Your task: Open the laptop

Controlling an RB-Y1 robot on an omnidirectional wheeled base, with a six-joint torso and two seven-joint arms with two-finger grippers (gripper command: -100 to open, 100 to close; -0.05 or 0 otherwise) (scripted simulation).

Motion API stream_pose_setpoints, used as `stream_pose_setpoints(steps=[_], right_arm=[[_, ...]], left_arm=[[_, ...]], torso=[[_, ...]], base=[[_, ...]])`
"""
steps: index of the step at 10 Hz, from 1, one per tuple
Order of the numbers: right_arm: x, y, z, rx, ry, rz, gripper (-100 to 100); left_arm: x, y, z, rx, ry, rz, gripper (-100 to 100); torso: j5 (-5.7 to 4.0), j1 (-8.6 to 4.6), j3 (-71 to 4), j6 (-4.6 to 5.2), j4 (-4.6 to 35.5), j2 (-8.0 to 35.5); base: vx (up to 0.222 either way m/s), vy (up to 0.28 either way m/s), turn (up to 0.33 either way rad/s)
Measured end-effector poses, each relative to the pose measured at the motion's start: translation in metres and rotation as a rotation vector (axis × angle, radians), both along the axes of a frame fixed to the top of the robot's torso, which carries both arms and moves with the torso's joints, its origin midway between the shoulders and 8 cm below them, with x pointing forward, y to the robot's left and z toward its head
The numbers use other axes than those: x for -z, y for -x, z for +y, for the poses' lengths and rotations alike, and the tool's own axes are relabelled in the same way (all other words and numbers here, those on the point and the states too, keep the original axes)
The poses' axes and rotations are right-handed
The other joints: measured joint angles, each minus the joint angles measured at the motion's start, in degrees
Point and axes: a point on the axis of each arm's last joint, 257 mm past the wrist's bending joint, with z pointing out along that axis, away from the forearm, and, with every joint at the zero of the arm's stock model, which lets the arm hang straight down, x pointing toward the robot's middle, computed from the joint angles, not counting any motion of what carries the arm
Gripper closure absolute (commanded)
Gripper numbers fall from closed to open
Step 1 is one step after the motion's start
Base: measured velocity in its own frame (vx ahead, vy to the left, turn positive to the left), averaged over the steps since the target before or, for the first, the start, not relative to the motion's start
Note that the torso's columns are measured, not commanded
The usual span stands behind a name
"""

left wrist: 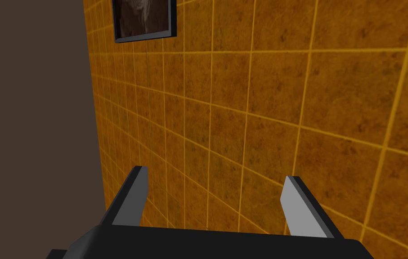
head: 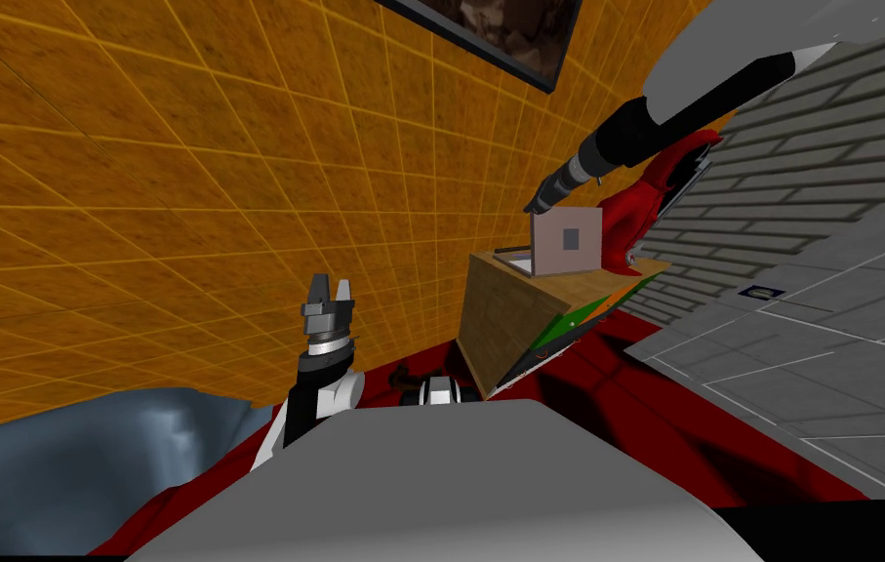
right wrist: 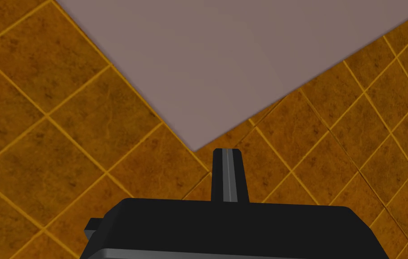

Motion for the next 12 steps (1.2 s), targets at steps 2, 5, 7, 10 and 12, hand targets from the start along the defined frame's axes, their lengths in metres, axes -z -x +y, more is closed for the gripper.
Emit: stream_pose_setpoints(steps=[2, 5, 7, 10, 12], right_arm=[[0.0, 0.001, 0.002, -0.001, 0.0, 0.005, 100], [0.003, 0.003, 0.01, -0.004, 0.007, 0.029, 100], [0.004, 0.005, 0.019, -0.006, 0.012, 0.047, 100], [0.006, 0.008, 0.023, -0.006, 0.013, 0.063, 100], [0.006, 0.009, 0.029, -0.007, 0.018, 0.076, 100]], left_arm=[[0.0, 0.0, 0.0, 0.0, 0.0, 0.0, 0], [0.0, 0.0, 0.0, 0.0, 0.0, 0.0, 0], [0.0, 0.0, 0.0, 0.0, 0.0, 0.0, 0], [0.0, 0.0, 0.0, 0.0, 0.0, 0.0, 0], [0.0, 0.0, 0.0, 0.0, 0.0, 0.0, 0]], torso=[[0.0, 0.02, 0.0, 0.01, 0.0, 0.0], [-0.01, -0.01, 0.0, 0.01, 0.0, 0.1], [0.02, 0.05, 0.0, 0.0, 0.0, 0.0], [0.01, 0.06, 0.1, 0.02, 0.0, 0.1], [0.03, 0.06, 0.1, 0.01, 0.0, 0.1]], base=[[0.019, -0.009, -0.022], [0.025, -0.012, -0.02], [0.035, -0.025, 0.0], [0.023, -0.016, -0.018], [0.031, -0.017, -0.009]])
